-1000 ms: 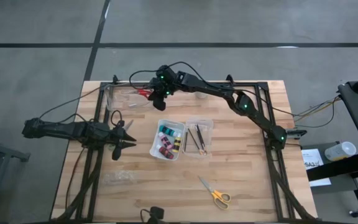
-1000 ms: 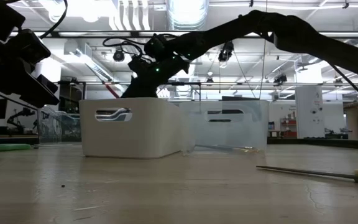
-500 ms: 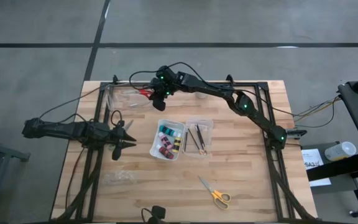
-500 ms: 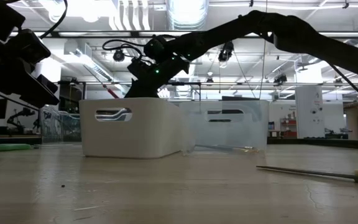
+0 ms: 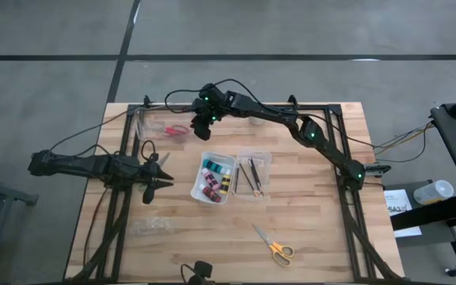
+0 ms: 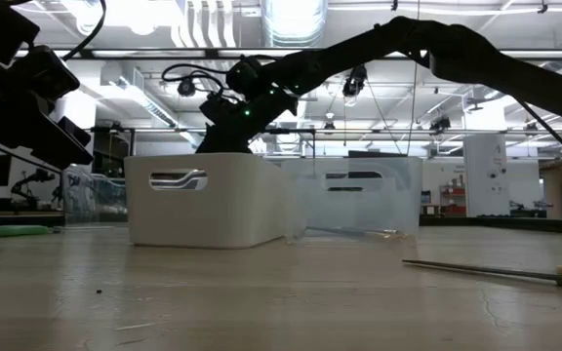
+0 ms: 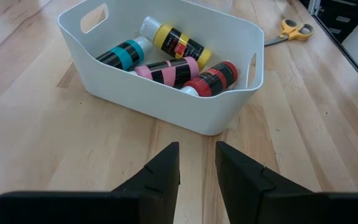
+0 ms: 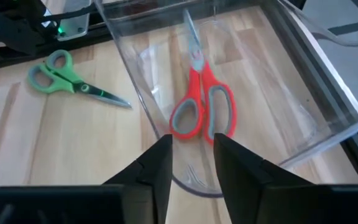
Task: Pick & Place Paint Supplies
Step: Put the green scissors into the top transparent bin
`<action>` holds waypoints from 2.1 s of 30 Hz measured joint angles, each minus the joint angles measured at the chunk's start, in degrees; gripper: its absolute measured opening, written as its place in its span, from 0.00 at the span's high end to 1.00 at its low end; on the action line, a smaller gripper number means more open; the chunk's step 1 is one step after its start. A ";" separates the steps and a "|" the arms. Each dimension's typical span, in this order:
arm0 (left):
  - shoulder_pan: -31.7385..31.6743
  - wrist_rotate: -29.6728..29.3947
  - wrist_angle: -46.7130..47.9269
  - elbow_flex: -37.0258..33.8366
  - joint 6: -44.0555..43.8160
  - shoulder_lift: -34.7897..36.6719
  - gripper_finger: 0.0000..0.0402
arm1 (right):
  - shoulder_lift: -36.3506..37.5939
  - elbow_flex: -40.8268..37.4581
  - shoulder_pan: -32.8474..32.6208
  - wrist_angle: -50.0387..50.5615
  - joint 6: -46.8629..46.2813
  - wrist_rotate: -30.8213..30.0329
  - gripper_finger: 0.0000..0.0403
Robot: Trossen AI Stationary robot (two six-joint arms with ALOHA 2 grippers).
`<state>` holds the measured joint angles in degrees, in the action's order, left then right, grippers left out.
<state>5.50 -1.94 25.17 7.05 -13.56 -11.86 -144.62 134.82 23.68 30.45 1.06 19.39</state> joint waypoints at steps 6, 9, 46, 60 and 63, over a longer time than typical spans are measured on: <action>0.00 -0.01 0.00 0.01 -0.01 0.00 0.73 | 0.38 -0.07 -0.16 0.42 0.63 -0.05 0.71; 0.02 -0.02 0.00 0.00 0.00 0.00 0.73 | 1.64 -0.07 -0.67 0.82 1.16 -0.03 0.71; 0.00 0.00 0.00 0.00 0.00 -0.35 0.73 | 55.36 -62.87 -8.12 -25.96 -0.89 -19.13 0.71; 0.00 0.00 0.00 0.00 -0.02 -0.35 0.73 | 87.60 -103.96 -12.49 -48.27 -9.25 -31.76 0.71; 0.00 0.00 0.00 0.01 -0.01 -0.35 0.73 | 91.71 -109.29 -12.46 -48.57 -12.50 -32.89 0.71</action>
<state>5.50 -1.94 25.17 7.06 -13.57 -12.21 -52.91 25.53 11.22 -18.12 -11.44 -13.50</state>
